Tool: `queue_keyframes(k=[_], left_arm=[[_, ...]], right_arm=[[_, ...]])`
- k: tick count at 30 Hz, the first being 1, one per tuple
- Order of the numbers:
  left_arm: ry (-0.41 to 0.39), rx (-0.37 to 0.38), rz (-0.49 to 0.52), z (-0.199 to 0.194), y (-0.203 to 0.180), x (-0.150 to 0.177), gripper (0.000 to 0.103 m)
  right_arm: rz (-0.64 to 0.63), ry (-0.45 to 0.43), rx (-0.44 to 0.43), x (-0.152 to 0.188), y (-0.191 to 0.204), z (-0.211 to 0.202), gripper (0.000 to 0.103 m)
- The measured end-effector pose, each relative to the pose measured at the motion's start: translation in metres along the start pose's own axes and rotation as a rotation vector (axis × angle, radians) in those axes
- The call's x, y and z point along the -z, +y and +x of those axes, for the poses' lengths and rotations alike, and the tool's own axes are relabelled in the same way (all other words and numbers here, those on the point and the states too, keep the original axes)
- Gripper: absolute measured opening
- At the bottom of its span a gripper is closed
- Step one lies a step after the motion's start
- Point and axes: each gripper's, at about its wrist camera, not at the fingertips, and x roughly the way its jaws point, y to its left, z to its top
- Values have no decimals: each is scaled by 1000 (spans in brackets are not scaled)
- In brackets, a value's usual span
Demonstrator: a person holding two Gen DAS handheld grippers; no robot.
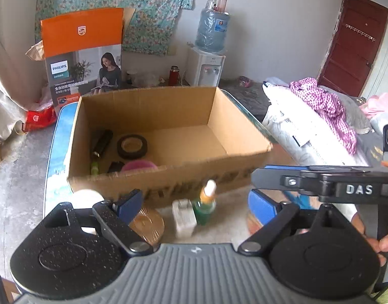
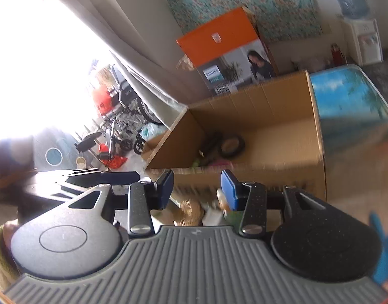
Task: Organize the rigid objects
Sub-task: 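Move the open right tool back to the green dropper bottle, then grasp the green dropper bottle with the right tool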
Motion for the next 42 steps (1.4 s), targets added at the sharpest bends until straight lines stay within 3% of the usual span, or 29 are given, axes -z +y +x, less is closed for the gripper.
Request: queue_keyframes(k=[5,9,16,20,30,42], left_arm=[[3,9,-13,18,-8,37,91],[4,-27,17,35,-15,54,90],[-30,-84,131,56,-32,59,88],[-48,-91,177,65,-35,57,80],[-72,-63,212,86,-35,46,46],[-86,-70,220,91,-30,36,40]], right_arm=[[7,41,27,31,-5,1,41],[13,62,48,46,-10,8,41],[-25,91,63,34,-9,35,41],[-47,93,68,27,-4,49,41],[-68,100,84,14,-2,75,36],[-66,117,86,12,-5,93,23]])
